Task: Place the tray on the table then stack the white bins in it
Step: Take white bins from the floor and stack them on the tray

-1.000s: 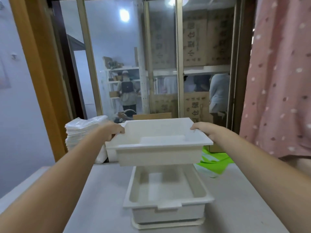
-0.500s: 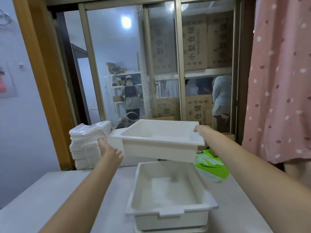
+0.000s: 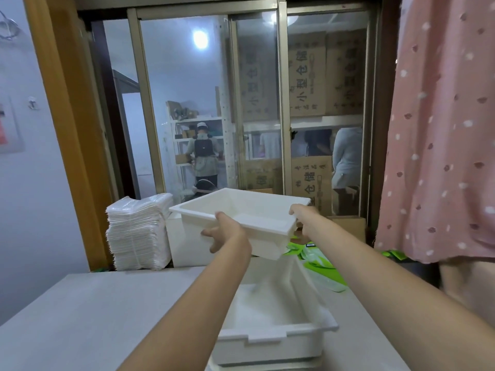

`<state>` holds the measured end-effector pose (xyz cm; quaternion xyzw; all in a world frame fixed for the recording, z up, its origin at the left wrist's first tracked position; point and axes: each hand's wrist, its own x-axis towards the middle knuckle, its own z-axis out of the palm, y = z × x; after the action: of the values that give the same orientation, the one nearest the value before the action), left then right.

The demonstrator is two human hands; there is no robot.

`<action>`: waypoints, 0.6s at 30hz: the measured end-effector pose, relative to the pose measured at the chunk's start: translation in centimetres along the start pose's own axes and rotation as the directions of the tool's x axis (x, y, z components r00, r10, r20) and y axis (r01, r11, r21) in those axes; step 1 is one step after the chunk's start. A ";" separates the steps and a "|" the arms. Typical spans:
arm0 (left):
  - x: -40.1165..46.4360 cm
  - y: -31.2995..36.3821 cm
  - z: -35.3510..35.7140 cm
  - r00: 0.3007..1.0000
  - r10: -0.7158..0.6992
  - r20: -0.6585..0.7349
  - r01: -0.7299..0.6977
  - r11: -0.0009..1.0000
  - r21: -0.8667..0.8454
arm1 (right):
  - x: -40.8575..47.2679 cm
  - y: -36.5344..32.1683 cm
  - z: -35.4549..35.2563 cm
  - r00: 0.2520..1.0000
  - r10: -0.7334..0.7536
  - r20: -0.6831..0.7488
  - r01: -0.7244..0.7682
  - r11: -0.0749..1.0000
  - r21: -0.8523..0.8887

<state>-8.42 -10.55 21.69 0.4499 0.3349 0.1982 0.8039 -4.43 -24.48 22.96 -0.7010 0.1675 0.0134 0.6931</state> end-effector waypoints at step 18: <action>6.2 5.7 -5.8 0.922 -0.123 0.367 -0.028 0.924 0.381 | 2.6 1.9 -4.0 0.987 -0.017 0.162 0.001 0.995 0.098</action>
<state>-8.36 -0.35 22.16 0.6182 0.2138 0.0180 0.7562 -3.29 -28.93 20.60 -0.6636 0.1077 0.0594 0.7379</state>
